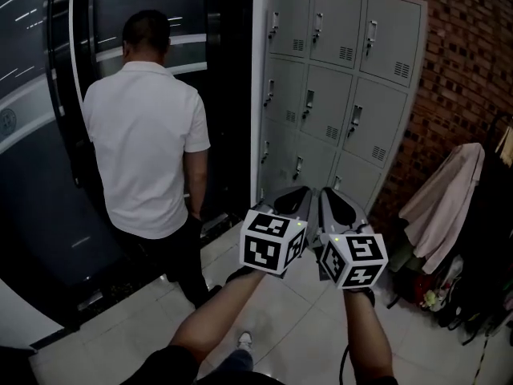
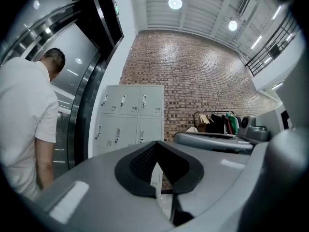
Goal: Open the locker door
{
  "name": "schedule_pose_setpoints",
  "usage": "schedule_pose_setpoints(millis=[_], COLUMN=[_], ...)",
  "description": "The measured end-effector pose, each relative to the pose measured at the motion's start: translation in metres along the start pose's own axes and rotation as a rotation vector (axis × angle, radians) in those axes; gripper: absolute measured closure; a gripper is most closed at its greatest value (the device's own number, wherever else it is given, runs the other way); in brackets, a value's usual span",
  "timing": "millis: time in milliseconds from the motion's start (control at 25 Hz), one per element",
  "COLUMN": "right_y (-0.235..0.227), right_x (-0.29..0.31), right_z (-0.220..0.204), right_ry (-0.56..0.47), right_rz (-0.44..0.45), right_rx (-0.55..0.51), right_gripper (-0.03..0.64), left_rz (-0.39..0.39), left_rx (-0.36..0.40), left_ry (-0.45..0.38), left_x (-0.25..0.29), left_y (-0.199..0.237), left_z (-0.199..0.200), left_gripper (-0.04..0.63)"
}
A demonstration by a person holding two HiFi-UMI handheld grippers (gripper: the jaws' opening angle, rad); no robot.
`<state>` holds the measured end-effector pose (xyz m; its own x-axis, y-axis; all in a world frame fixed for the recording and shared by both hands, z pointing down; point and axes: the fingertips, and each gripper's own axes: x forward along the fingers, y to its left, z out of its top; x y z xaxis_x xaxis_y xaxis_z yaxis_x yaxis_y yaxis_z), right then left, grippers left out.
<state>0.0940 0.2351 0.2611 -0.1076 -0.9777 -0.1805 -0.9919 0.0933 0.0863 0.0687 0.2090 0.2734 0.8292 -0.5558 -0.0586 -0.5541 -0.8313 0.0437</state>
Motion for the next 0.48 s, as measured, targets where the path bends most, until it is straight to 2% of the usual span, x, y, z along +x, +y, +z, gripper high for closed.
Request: schedule_pose_setpoints(millis=[280,480], right_y=[-0.028,-0.049], right_x=[0.084,0.159], right_z=[-0.025,-0.031], right_ry=[0.018,0.02], right_rz=[-0.013,-0.034], right_rx=[0.007,0.001], right_gripper=[0.616,0.616], left_rz=[-0.004,-0.021], left_rx=[-0.023,-0.015], left_ry=[0.011,0.004], left_x=[0.066,0.122], left_y=[0.065,0.122], left_z=[-0.008,0.004], left_gripper=[0.591,0.591])
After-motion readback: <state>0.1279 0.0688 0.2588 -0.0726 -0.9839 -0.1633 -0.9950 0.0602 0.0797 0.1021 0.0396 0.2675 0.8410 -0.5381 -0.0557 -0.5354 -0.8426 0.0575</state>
